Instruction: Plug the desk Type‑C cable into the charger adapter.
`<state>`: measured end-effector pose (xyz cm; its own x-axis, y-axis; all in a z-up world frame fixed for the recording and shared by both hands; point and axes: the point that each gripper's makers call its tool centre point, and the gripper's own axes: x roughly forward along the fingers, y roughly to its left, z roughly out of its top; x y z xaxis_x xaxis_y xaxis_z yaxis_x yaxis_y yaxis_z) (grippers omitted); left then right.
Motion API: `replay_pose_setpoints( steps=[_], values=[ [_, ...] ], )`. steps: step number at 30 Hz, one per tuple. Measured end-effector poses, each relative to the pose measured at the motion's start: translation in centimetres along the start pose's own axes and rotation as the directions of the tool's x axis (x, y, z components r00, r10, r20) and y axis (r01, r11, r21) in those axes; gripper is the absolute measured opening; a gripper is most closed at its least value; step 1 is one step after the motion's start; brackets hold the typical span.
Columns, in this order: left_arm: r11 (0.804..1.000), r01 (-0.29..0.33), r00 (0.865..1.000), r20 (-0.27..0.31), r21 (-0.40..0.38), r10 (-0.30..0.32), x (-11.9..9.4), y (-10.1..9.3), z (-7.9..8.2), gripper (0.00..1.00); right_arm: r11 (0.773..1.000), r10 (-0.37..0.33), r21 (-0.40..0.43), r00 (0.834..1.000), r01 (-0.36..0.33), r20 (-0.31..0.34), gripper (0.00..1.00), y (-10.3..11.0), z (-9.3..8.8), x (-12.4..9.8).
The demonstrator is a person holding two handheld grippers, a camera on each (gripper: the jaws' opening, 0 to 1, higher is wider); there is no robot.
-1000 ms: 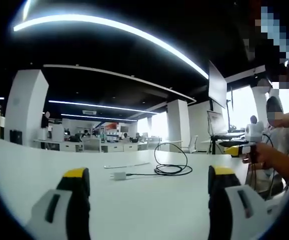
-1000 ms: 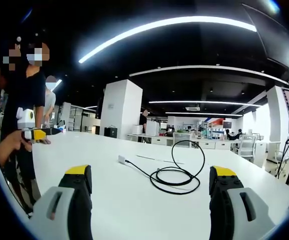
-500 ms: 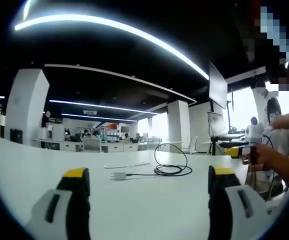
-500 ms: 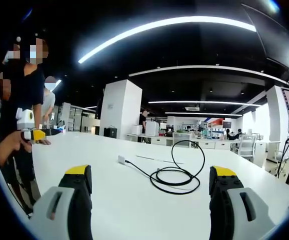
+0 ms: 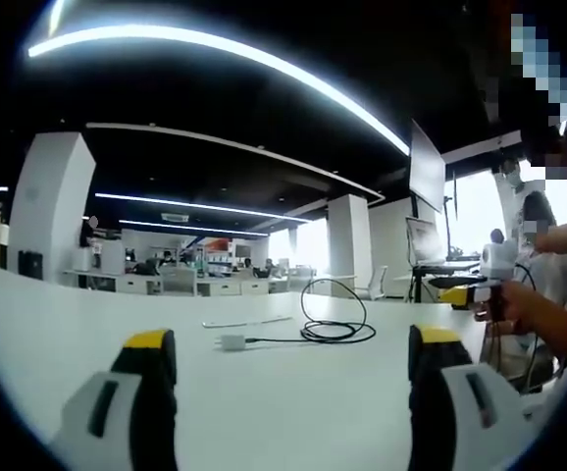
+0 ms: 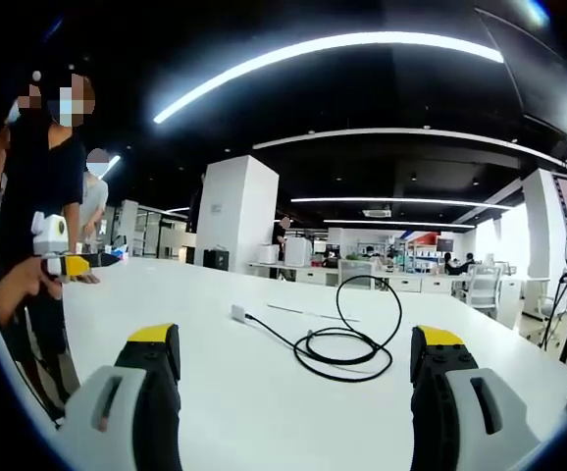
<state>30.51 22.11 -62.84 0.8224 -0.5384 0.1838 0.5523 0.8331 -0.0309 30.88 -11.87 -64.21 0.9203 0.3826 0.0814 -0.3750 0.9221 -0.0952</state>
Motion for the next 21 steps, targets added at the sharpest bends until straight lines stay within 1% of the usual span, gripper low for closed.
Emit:
replay_pose_setpoints(
  steps=[21],
  values=[
    [1.000, -0.017, 1.000, -0.019, 0.010, 0.017, -0.17, 0.05, -0.59, 1.00, 1.000, -0.004, -0.008, 1.000, 0.004, -0.003, 1.00, 0.02, -0.09, 0.00]
  ],
)
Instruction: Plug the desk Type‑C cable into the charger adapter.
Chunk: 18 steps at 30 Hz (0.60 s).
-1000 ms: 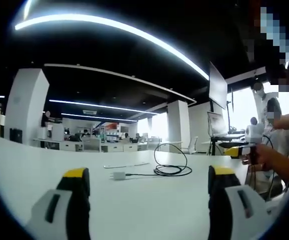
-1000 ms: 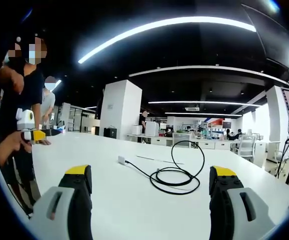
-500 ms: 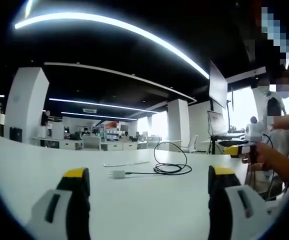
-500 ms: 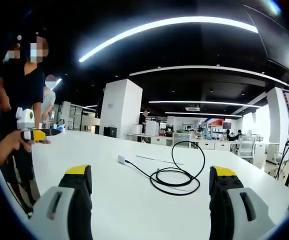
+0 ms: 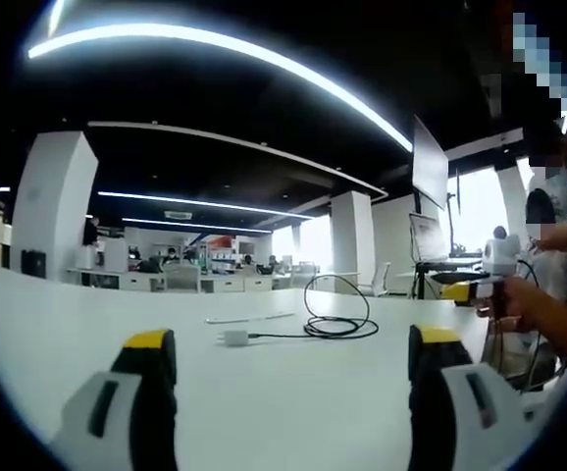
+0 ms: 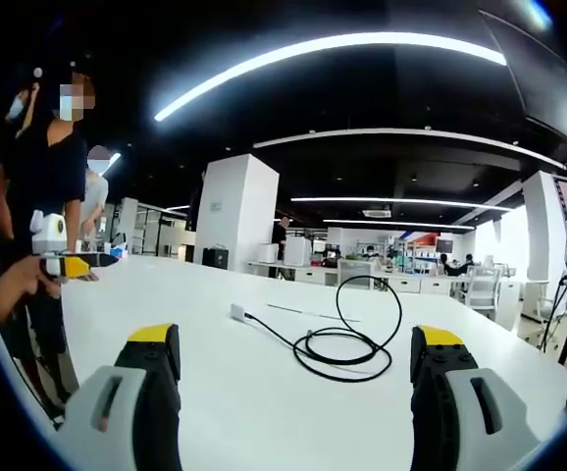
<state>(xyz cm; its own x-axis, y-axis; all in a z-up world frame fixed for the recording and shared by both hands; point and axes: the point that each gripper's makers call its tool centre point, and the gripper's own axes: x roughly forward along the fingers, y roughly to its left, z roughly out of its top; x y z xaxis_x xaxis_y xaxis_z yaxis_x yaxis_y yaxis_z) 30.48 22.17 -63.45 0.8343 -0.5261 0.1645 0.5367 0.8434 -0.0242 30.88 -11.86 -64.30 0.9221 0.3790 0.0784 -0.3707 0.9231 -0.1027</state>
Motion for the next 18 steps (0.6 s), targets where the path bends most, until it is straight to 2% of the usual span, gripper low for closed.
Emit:
replay_pose_setpoints(
  steps=[18],
  values=[
    [0.999, -0.021, 1.000, 0.020, -0.024, 0.022, -0.52, 0.65, 0.05, 1.00, 1.000, -0.001, 0.002, 1.000, 0.001, 0.000, 1.00, 0.11, -0.03, 0.00]
  ],
)
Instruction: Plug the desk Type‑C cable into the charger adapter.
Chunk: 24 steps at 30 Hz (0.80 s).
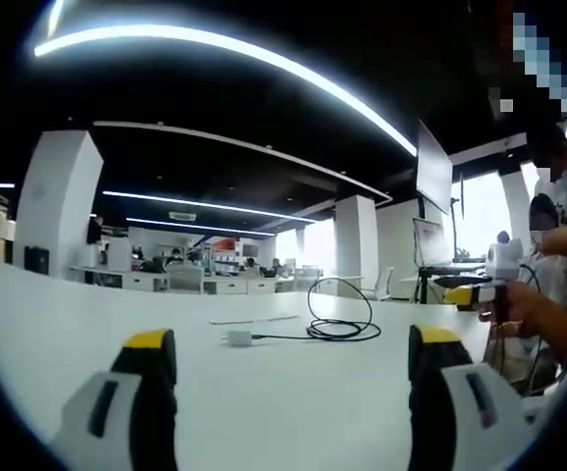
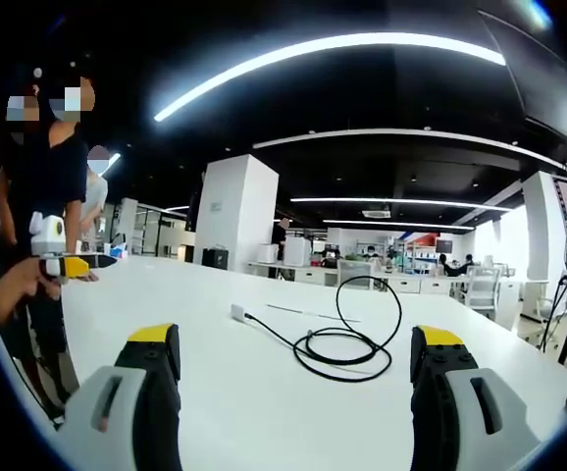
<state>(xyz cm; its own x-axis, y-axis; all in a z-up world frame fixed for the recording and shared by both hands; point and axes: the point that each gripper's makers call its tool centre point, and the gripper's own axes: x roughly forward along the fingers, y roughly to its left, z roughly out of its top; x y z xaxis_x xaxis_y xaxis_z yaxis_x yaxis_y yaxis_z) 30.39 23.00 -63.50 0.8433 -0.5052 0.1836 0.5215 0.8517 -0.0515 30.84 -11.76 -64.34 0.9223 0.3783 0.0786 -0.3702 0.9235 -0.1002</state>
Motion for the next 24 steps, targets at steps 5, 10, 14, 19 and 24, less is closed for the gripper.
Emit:
replay_pose_setpoints(
  steps=[5, 10, 14, 19, 24],
  values=[
    [1.000, -0.004, 1.000, -0.001, 0.000, 0.004, -0.1, 0.1, -0.1, 1.00, 1.000, 0.003, 0.004, 1.000, -0.003, 0.000, 1.00, 0.1, -0.2, 0.1],
    [1.000, -0.014, 1.000, -0.002, 0.001, 0.014, -0.2, 0.4, -0.2, 1.00, 1.000, 0.004, 0.011, 1.000, -0.004, -0.001, 1.00, 0.1, -0.5, 0.3],
    [1.000, -0.024, 1.000, 0.000, -0.004, 0.024, -0.4, 0.6, -0.1, 1.00, 1.000, 0.005, 0.021, 1.000, -0.005, -0.006, 1.00, 0.1, -1.0, 0.4],
    [1.000, -0.028, 1.000, 0.001, -0.006, 0.028, -0.4, 0.7, -0.2, 1.00, 1.000, 0.007, 0.027, 1.000, -0.007, -0.005, 1.00, 0.2, -1.1, 0.5],
    [1.000, -0.026, 1.000, 0.001, -0.001, 0.026, -0.2, 0.6, 0.0, 1.00, 1.000, 0.008, 0.020, 1.000, -0.008, -0.004, 1.00, 0.2, -0.9, 0.5]
  ],
)
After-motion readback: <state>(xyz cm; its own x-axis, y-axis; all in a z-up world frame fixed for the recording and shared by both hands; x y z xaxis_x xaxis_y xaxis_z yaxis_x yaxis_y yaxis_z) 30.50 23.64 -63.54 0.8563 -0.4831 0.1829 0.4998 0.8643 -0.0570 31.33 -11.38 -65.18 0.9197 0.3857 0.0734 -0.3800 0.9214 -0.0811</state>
